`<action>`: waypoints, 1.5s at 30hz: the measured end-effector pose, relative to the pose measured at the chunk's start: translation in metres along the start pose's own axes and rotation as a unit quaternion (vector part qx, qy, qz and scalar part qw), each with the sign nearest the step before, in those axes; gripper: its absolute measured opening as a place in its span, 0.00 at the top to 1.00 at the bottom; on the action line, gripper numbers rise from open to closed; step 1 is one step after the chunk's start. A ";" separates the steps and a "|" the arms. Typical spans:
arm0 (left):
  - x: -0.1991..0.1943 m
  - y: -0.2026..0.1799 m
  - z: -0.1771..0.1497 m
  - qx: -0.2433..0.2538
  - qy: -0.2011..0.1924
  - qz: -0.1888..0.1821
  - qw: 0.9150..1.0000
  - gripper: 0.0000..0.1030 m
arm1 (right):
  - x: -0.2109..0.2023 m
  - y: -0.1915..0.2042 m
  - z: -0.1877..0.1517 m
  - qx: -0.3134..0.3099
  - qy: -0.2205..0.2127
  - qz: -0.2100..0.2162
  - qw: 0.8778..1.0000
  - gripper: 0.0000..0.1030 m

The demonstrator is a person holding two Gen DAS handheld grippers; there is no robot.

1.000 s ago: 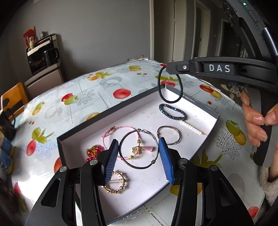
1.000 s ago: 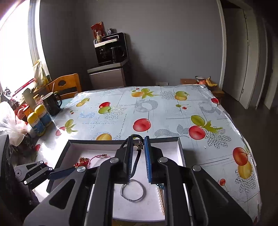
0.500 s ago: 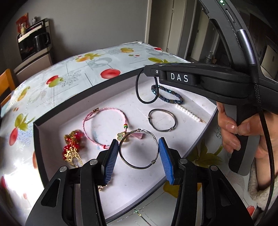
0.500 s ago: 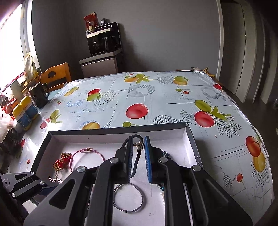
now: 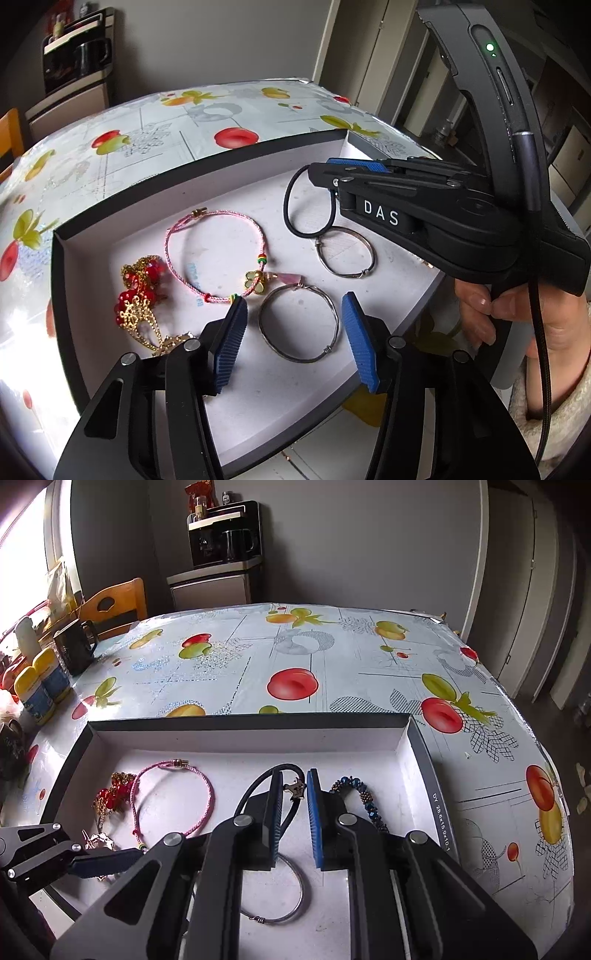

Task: Organize jewelry
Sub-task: 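Open both tools to release the bangle and charm bracelet inside the box, then withdraw both tools up and away from the box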

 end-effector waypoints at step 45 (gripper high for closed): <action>-0.069 -0.010 -0.065 -0.088 -0.112 0.108 0.984 0.16 | -0.105 -0.031 -0.109 -0.051 -0.055 0.006 0.997 0.06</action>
Point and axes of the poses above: each gripper's, at about its wrist camera, not at the fingertips, and x roughly the way its jaws point, y to its left, z to its top, the point moved 4 cm from there along x, roughly the way its jaws point, and after that the axes turned 9 degrees about y, right-handed, at the moved point
